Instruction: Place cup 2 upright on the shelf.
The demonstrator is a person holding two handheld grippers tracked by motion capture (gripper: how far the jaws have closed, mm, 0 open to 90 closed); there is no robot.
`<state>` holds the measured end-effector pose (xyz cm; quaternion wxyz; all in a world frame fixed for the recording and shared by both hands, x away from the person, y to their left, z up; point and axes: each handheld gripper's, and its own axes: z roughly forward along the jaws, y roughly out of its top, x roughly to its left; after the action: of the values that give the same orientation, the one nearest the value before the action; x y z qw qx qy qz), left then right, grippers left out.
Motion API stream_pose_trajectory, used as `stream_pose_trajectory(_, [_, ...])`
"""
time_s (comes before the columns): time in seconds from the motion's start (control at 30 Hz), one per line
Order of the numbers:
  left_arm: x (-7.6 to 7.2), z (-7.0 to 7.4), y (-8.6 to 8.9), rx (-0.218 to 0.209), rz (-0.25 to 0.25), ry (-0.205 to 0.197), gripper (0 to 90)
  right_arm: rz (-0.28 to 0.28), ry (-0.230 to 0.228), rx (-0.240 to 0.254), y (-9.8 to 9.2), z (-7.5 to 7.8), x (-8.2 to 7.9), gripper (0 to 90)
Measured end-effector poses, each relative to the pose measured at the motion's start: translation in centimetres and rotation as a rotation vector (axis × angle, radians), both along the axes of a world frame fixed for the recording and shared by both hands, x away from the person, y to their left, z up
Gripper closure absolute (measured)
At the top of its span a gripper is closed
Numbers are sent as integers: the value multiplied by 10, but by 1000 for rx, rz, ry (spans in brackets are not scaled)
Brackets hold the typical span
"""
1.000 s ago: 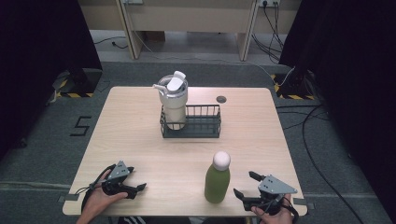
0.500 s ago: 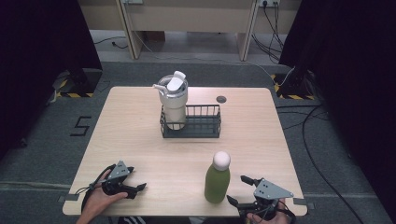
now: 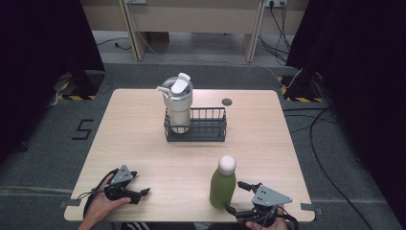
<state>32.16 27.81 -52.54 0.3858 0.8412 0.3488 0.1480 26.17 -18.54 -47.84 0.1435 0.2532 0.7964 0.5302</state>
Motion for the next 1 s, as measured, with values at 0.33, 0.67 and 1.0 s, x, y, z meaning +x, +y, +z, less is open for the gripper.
stream_pose_trajectory(0.33, [0,0,0,0,2,0,138,10,-2,22,13,-6,9,152])
stream_pose_trajectory(0.67, [0,0,0,0,2,1,138,23,-14,15,26,-11,17,157])
stream_pose_trajectory(1.0, [0,0,0,0,2,1,138,34,-16,38,32,-16,24,183])
